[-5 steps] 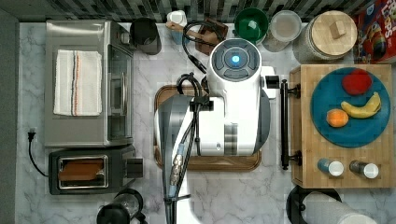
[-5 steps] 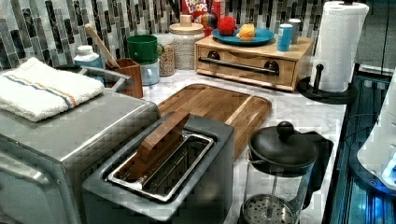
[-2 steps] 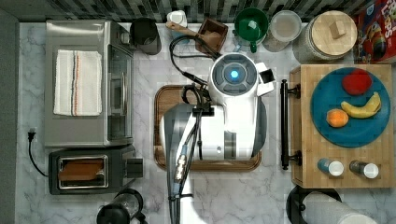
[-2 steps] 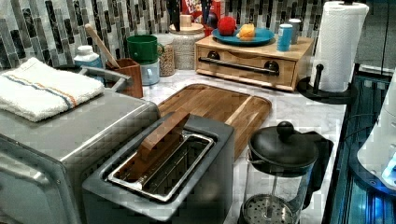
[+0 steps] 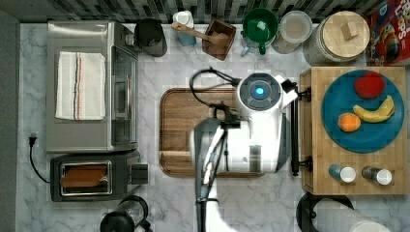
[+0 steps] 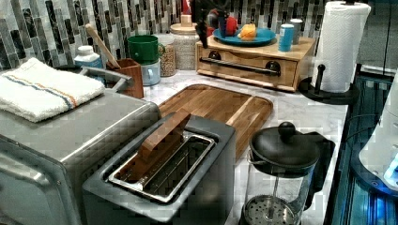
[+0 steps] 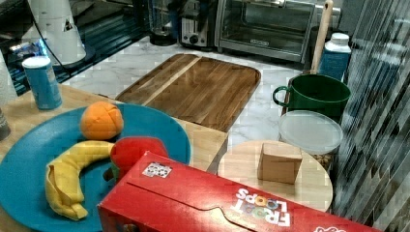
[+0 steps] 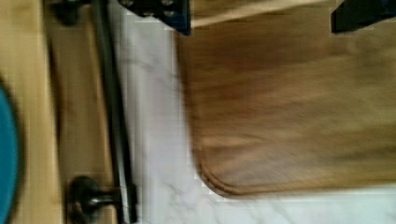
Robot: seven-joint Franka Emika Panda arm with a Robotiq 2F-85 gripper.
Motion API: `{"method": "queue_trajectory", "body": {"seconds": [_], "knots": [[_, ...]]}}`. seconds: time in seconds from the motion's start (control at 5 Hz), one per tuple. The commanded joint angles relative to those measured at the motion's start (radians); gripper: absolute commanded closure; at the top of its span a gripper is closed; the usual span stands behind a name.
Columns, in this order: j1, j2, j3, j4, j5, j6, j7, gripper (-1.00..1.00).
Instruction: Open the drawer.
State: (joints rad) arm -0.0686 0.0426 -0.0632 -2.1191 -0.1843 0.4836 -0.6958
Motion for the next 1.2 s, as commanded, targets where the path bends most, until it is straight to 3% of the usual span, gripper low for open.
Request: {"method": "queue_trajectory", "body": {"seconds": [0.2, 1.2], "knots": [[-0.074, -0.018, -0.069, 0.003, -0.034, 0.096, -0.185, -1.00], [-0.121, 0.106, -0.043, -0.072, -0.075, 0.391, -0.177, -1.00]]}}
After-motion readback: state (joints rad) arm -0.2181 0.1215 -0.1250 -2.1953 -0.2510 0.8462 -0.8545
